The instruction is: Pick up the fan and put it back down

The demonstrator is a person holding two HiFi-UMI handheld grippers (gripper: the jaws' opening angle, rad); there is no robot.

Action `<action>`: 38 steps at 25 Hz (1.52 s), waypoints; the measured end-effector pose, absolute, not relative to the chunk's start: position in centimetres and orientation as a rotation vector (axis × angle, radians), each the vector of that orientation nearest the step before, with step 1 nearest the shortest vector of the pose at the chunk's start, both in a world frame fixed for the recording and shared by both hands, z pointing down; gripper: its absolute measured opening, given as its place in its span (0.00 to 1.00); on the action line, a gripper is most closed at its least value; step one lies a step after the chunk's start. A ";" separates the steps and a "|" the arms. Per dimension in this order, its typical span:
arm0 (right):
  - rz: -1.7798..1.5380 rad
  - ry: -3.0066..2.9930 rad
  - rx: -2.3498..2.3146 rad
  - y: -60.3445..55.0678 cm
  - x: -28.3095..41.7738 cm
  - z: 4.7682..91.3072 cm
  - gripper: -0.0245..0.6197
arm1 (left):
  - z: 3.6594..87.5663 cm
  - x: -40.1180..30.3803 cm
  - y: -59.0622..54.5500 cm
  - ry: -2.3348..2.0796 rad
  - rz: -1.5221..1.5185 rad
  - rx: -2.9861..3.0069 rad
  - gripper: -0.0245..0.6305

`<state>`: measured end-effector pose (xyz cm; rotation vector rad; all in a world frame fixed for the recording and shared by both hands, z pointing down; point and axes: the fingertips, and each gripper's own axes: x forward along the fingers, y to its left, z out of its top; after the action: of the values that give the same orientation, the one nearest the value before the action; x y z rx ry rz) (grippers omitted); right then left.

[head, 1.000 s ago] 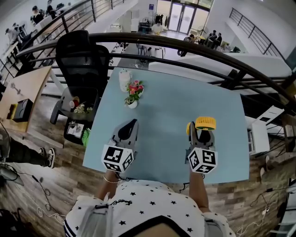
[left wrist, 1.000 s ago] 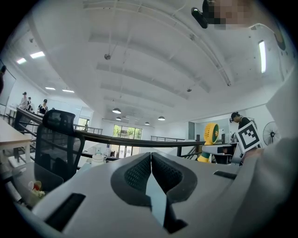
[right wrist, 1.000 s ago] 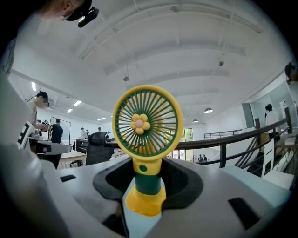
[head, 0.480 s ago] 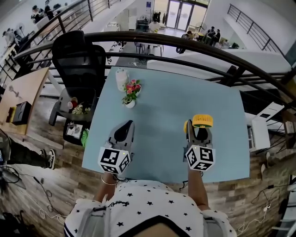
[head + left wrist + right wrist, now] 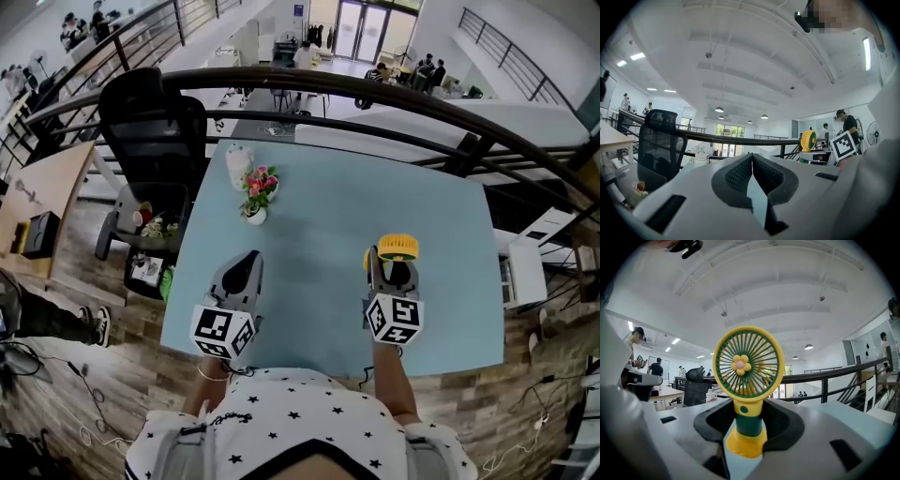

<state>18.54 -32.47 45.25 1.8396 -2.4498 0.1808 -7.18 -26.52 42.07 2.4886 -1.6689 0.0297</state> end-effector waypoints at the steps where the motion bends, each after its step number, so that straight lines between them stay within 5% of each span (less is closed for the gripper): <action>1: 0.176 -2.444 1.839 -32.7 18.6 45.5 0.31 | 42.1 -7.2 -26.6 -1.672 0.031 2.486 0.08; 38: 0.305 -2.240 1.761 -38.0 19.4 60.6 0.31 | 43.9 -9.7 -29.1 -1.733 0.111 2.405 0.08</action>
<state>19.39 -37.96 60.58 1.7605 -2.2396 0.3046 -9.66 -29.06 43.94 2.4047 -1.7328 0.1105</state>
